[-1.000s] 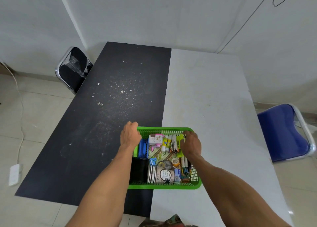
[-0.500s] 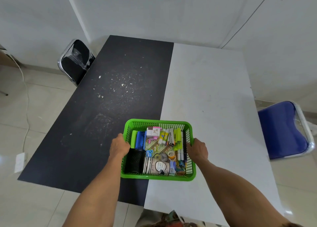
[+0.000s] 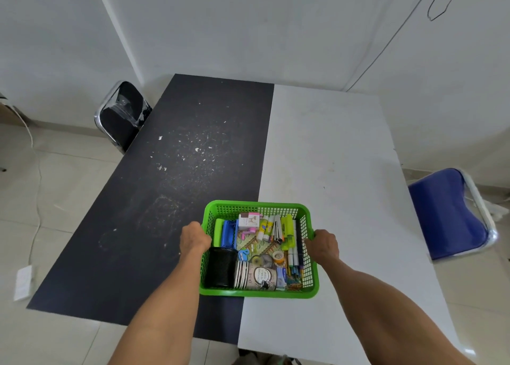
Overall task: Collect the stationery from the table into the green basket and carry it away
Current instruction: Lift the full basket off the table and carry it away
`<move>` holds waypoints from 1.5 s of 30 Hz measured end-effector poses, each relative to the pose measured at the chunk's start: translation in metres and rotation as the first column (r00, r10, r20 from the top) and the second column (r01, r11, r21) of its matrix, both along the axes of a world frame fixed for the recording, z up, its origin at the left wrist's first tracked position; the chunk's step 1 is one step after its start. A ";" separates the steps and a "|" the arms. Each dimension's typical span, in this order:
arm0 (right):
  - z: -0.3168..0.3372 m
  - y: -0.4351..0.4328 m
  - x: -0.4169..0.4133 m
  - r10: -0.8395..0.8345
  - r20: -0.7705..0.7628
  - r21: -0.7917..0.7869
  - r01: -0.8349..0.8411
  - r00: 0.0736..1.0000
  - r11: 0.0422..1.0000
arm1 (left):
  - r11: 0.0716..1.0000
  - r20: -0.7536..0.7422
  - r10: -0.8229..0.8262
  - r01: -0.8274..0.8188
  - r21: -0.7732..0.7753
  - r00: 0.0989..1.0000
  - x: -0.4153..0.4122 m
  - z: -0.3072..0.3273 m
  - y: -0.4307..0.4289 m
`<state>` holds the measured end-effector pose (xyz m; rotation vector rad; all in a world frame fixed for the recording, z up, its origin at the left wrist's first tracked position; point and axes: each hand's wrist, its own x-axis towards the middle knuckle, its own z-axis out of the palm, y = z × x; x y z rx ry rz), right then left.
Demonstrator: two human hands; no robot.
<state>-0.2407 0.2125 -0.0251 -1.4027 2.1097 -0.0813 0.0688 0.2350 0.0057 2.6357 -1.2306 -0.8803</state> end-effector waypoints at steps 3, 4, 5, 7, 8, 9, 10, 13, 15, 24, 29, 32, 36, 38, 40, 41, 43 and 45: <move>0.002 0.000 -0.004 -0.038 0.013 0.035 0.038 0.999 0.999 | 0.999 -0.012 -0.035 0.035 0.007 0.999 -0.002 0.008 -0.005; 0.002 0.000 -0.007 -0.049 0.021 0.043 0.048 0.999 0.998 | 0.999 -0.013 -0.048 0.048 0.016 0.999 -0.004 0.010 -0.006; 0.006 -0.001 -0.008 -0.063 0.034 0.036 0.062 0.997 0.997 | 0.998 -0.007 -0.068 0.068 0.007 0.998 -0.004 0.017 -0.009; 0.014 -0.003 -0.011 -0.078 0.045 0.030 0.077 0.996 0.997 | 0.996 -0.001 -0.092 0.092 -0.007 0.996 -0.007 0.028 -0.017; 0.019 -0.004 -0.014 -0.087 0.048 0.015 0.087 0.995 0.996 | 0.995 0.005 -0.102 0.102 -0.019 0.995 -0.010 0.034 -0.022; 0.024 -0.005 -0.016 -0.096 0.047 0.003 0.096 0.994 0.995 | 0.993 0.008 -0.114 0.115 -0.020 0.993 -0.013 0.041 -0.026; 0.030 -0.007 -0.020 -0.101 0.043 -0.009 0.102 0.994 0.995 | 0.991 0.014 -0.129 0.129 -0.022 0.992 -0.016 0.047 -0.031; 0.050 -0.010 -0.032 -0.117 0.031 -0.040 0.118 0.993 0.992 | 0.982 0.022 -0.177 0.178 -0.063 0.984 -0.027 0.069 -0.044; 0.069 -0.013 -0.043 -0.126 0.015 -0.067 0.127 0.992 0.990 | 0.973 0.038 -0.207 0.210 -0.101 0.978 -0.038 0.088 -0.053; 0.168 -0.022 -0.116 -0.253 0.007 -0.268 0.246 0.967 0.932 | 0.885 0.083 -0.344 0.353 -0.304 0.935 -0.113 0.177 -0.085; 0.218 -0.011 -0.178 -0.325 0.025 -0.369 0.311 0.945 0.876 | 0.826 0.074 -0.412 0.407 -0.389 0.908 -0.179 0.221 -0.092; 0.244 0.001 -0.225 -0.355 0.012 -0.410 0.329 0.935 0.851 | 0.797 0.101 -0.444 0.444 -0.410 0.890 -0.231 0.242 -0.094; 0.271 0.019 -0.298 -0.407 0.001 -0.452 0.364 0.913 0.815 | 0.770 0.110 -0.479 0.477 -0.424 0.871 -0.309 0.262 -0.094; 0.281 0.028 -0.330 -0.416 -0.005 -0.462 0.366 0.910 0.807 | 0.766 0.086 -0.488 0.473 -0.436 0.869 -0.344 0.270 -0.093; 0.292 0.040 -0.369 -0.427 0.000 -0.472 0.377 0.904 0.797 | 0.757 0.065 -0.501 0.474 -0.451 0.863 -0.385 0.274 -0.092; 0.295 0.046 -0.389 -0.434 0.013 -0.475 0.387 0.901 0.790 | 0.751 0.057 -0.510 0.477 -0.456 0.858 -0.406 0.276 -0.091; 0.302 0.061 -0.425 -0.456 0.016 -0.485 0.406 0.890 0.774 | 0.742 0.042 -0.529 0.486 -0.462 0.848 -0.446 0.279 -0.087; 0.308 0.074 -0.451 -0.482 0.005 -0.497 0.420 0.876 0.759 | 0.730 0.038 -0.547 0.499 -0.467 0.836 -0.475 0.282 -0.085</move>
